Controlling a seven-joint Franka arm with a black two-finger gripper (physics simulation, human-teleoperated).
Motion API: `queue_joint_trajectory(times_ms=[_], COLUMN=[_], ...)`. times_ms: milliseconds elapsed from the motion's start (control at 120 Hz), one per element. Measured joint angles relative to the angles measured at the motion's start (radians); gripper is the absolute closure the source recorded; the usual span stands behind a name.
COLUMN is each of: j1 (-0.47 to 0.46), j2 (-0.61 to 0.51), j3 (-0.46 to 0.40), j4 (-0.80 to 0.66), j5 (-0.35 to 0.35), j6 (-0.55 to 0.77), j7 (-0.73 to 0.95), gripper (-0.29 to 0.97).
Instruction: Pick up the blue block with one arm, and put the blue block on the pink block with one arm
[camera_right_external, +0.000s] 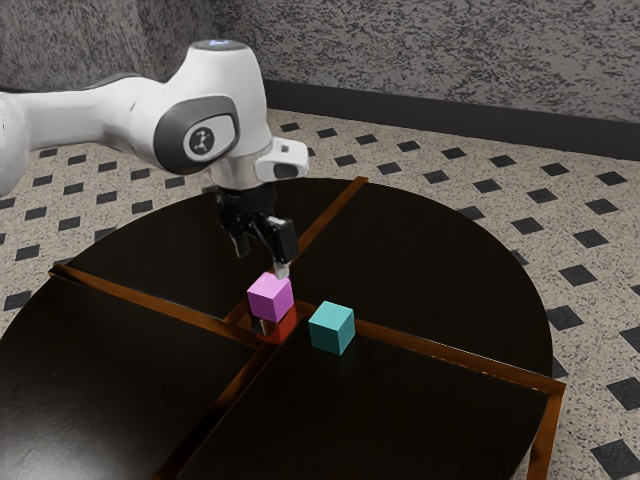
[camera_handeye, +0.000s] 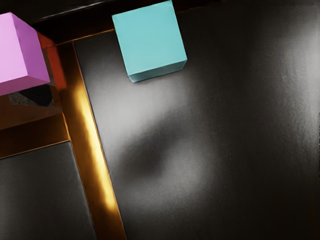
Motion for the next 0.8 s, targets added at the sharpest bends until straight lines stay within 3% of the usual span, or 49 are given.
queue_joint_trajectory(times_ms=[800], j1=[0.017], j2=[0.248], j3=[0.010], j4=[0.117], j5=[0.003], j6=[0.119], j7=[-0.049], gripper=[0.00])
